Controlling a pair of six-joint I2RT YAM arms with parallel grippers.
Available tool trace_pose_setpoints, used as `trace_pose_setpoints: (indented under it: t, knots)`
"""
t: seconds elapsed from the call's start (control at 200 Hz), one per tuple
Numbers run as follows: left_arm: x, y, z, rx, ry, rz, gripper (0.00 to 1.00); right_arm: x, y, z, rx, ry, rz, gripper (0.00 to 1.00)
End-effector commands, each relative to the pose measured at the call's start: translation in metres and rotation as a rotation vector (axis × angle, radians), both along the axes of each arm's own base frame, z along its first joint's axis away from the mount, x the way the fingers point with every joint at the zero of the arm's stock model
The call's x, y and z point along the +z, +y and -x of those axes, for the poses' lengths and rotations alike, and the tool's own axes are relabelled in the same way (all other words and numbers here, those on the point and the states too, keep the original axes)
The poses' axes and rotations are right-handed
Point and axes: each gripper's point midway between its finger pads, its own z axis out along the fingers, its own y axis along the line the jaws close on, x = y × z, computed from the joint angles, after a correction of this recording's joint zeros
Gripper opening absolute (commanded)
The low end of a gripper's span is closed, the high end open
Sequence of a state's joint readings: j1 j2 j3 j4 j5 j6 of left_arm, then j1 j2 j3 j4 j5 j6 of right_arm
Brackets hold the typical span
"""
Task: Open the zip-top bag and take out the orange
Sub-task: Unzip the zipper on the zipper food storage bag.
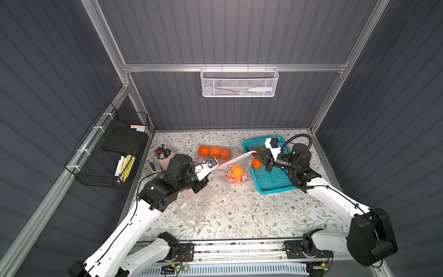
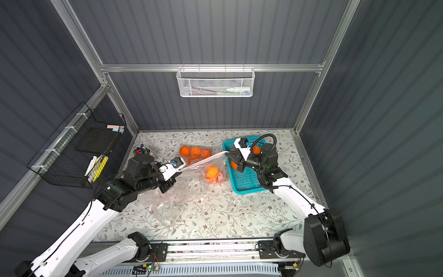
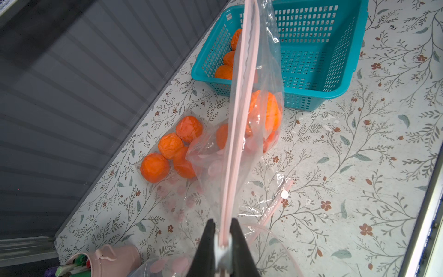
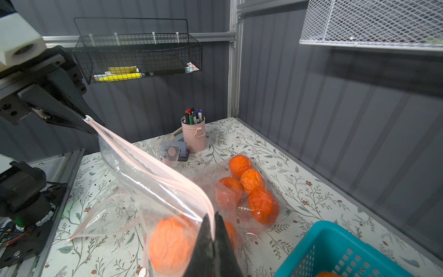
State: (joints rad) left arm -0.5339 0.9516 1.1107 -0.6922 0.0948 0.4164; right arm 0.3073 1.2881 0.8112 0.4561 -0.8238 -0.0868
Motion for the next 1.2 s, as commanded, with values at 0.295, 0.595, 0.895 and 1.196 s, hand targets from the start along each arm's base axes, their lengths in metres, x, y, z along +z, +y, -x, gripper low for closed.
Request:
trace_pose_setpoints:
  t: [0.295,0.595,0.895,1.196]
  knots:
    - [0.062,-0.049,-0.011,-0.202,-0.040,0.169,0.61,0.003,0.010,0.015,0.141,-0.063,0.004,0.00]
    - [0.042,-0.075,-0.046,-0.244,0.019,0.127,0.52,-0.001,0.013,0.019,0.153,-0.056,0.017,0.00]
    - [0.009,-0.081,-0.052,-0.258,0.092,0.100,0.46,-0.002,0.014,0.018,0.153,-0.050,0.018,0.00]
    - [0.048,-0.083,-0.051,-0.241,0.044,0.179,0.44,-0.002,0.014,0.017,0.149,-0.045,0.025,0.00]
